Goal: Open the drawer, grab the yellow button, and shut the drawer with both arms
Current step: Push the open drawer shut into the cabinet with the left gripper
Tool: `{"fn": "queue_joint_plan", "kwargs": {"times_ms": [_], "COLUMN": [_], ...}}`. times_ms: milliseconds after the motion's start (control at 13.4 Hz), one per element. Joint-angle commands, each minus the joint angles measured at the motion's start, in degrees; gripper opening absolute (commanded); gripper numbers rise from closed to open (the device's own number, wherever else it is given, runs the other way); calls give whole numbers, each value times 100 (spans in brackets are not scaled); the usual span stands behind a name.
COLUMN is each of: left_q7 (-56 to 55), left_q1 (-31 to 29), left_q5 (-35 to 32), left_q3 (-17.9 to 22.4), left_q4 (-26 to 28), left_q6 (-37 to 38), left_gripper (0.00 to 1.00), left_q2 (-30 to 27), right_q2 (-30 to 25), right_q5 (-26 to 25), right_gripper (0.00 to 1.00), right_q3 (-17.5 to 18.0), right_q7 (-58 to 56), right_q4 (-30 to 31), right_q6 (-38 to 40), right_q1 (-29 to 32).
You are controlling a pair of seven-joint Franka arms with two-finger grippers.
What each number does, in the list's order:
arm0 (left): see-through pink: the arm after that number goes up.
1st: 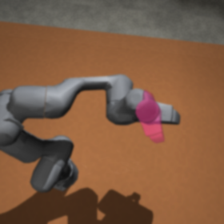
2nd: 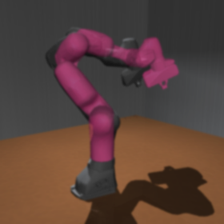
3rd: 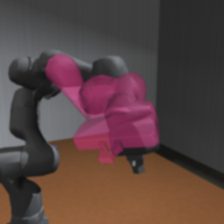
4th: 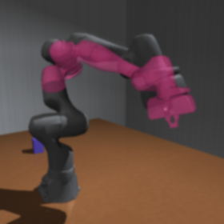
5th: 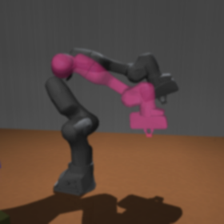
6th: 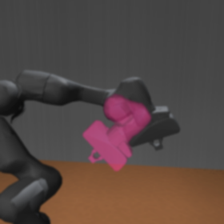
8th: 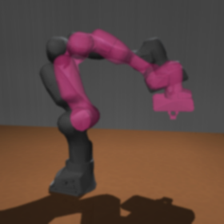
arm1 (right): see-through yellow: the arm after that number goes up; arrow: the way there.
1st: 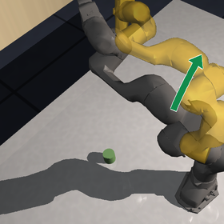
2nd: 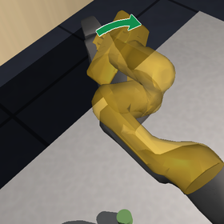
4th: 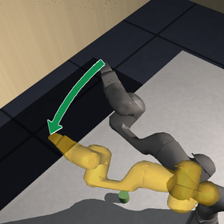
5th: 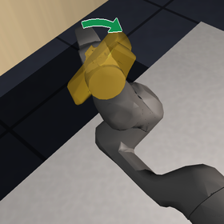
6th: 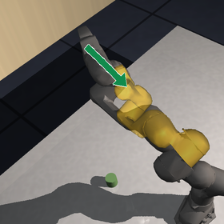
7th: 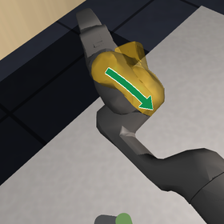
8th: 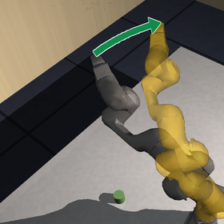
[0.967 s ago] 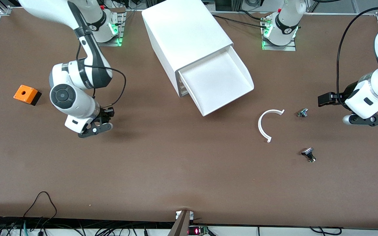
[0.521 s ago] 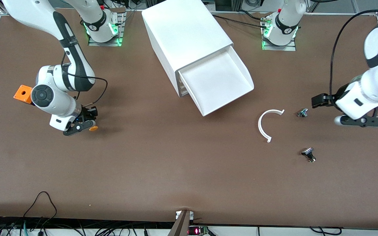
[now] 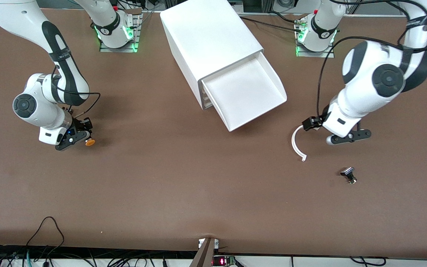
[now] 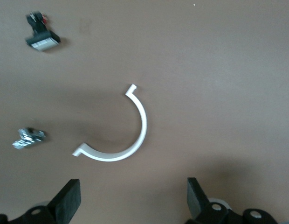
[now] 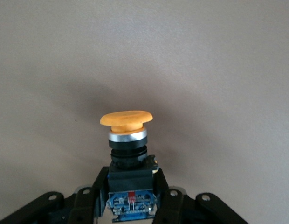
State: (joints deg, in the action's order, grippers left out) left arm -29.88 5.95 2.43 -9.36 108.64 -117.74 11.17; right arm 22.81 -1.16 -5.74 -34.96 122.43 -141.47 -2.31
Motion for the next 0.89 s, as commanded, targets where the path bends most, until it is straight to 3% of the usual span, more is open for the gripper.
{"fn": "queue_joint_plan", "kwargs": {"times_ms": [0,223,298,595,818], "left_q7": [-675,-1492,-1642,-1688,-1626], "left_q1": [335,704,801,881,890], "left_q5": [240,311,319,723,846], "left_q3": [48,-57,-92,-418,-838], "left_q4": [613,912,956,1167,1430], "left_q6": [-660,-1285,-1339,-1577,-1577], "left_gripper": [100,100,100,100,100], "left_q2": [-203,-98,-54,-18,-36], "right_q2": [-13,-39,-74,-197,-285], "right_q5": [99,142,186,353,1064], "right_gripper": [50,75,100,100,100], "right_q3": [99,99,99,134,143], "right_q7": [-213,-143,-152,-134,-117], "right_q4": [35,18,9,-560,-1342], "right_q6": [-100,-56,-47,626,1611], "right_q1": [73,64,64,56,56]}}
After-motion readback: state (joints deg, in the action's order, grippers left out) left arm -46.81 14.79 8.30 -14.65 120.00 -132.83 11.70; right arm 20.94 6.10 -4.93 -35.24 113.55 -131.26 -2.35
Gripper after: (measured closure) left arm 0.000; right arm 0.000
